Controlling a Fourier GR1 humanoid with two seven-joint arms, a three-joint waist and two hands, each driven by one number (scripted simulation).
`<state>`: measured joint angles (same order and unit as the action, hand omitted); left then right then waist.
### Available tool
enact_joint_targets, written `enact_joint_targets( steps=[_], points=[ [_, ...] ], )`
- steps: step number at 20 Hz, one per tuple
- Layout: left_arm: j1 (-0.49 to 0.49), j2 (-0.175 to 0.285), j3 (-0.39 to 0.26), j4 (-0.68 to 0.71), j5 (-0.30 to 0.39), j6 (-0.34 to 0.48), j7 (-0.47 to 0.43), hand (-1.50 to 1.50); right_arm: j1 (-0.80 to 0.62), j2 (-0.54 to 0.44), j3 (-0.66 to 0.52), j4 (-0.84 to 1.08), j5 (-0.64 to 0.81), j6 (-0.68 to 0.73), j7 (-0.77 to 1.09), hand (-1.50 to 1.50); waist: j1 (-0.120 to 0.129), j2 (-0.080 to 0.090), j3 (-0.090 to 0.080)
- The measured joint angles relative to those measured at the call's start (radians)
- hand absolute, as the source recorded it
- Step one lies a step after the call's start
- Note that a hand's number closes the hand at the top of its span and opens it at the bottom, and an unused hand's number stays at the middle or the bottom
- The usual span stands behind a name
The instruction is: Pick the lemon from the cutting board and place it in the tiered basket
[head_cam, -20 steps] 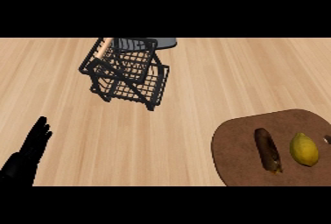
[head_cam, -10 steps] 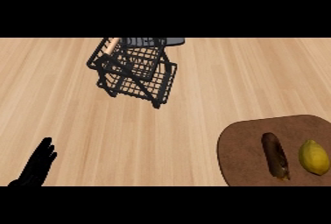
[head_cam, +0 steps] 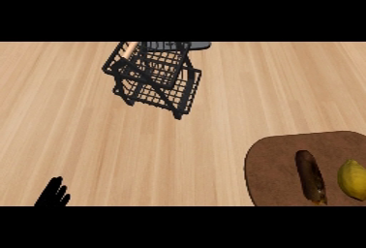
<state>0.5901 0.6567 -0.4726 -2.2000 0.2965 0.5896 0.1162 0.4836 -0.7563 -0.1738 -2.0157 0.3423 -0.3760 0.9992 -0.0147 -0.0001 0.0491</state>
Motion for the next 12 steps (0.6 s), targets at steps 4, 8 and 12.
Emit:
enact_joint_targets(
  steps=[4, 8, 12],
  points=[
    [-0.033, -0.037, 0.004, 0.054, -0.013, 0.007, -0.007, 0.00, 0.001, -0.014, 0.049, 0.000, 0.035, 0.049, 0.052, -1.50, -0.005, 0.012, -0.019],
    [-0.191, -0.098, 0.015, 0.246, -0.033, -0.009, -0.023, 0.00, -0.043, -0.015, 0.099, 0.000, 0.067, 0.101, 0.119, -1.50, 0.000, 0.021, -0.043],
    [-0.347, -0.171, 0.024, 0.446, -0.038, -0.037, -0.037, 0.00, -0.117, 0.014, 0.146, 0.008, 0.101, 0.142, 0.171, -1.50, 0.007, 0.017, -0.050]
  ],
)
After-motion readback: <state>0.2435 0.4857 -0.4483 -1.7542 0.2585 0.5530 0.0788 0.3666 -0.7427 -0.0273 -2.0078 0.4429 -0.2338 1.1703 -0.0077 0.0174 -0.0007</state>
